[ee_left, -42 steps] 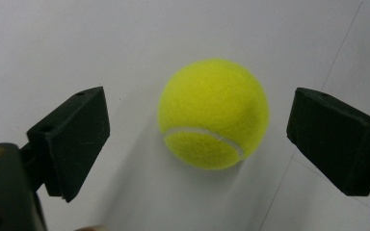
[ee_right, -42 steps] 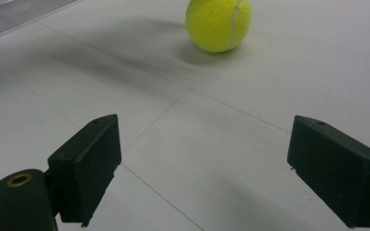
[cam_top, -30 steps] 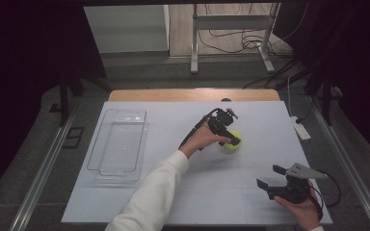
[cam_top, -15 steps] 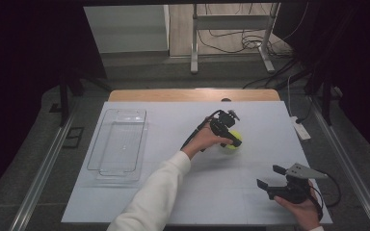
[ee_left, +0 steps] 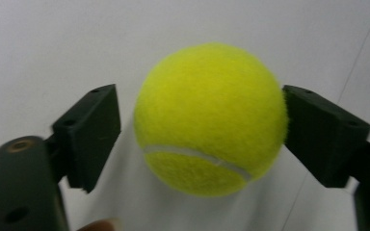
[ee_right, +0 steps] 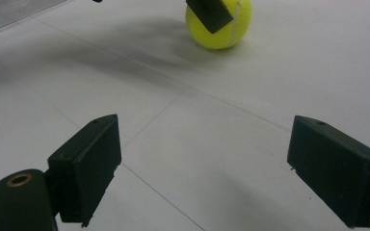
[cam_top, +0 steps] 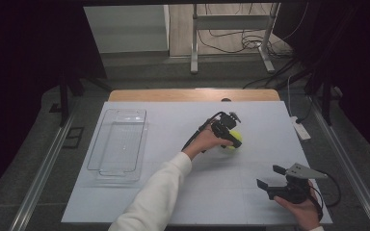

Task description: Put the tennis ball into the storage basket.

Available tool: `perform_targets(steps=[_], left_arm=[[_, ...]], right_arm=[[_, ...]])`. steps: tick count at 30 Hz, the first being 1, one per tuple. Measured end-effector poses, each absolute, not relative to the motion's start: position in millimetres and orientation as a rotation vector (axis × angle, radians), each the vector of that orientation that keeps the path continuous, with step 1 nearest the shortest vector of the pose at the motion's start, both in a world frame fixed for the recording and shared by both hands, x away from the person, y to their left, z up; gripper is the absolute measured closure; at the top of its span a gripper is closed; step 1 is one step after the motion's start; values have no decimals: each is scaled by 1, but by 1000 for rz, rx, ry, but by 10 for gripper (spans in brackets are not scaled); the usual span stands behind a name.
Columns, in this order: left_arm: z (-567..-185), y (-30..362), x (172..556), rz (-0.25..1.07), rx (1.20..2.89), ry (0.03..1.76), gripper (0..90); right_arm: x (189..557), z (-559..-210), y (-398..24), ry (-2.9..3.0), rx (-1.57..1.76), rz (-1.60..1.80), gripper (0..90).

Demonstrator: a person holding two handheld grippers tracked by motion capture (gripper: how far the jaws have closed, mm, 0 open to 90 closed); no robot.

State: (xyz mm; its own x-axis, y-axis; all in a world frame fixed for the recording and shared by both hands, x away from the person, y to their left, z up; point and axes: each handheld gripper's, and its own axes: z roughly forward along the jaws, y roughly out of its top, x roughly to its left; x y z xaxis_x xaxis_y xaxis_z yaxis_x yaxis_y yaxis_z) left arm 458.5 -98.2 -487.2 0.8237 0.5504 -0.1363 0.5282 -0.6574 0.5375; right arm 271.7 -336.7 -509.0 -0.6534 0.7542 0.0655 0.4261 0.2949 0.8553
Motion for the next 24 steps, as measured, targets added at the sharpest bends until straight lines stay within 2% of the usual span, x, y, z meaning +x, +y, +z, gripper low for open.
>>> perform_targets(steps=[2, 24], left_arm=[[-486, -99, 458, 62, 2432, 791, 261], [-477, -95, 456, 78, 2419, 783, 272]], right_arm=[[272, -509, -337, 2218, 1063, 1300, 119], [272, -509, -337, 2216, 1065, 1300, 119]])
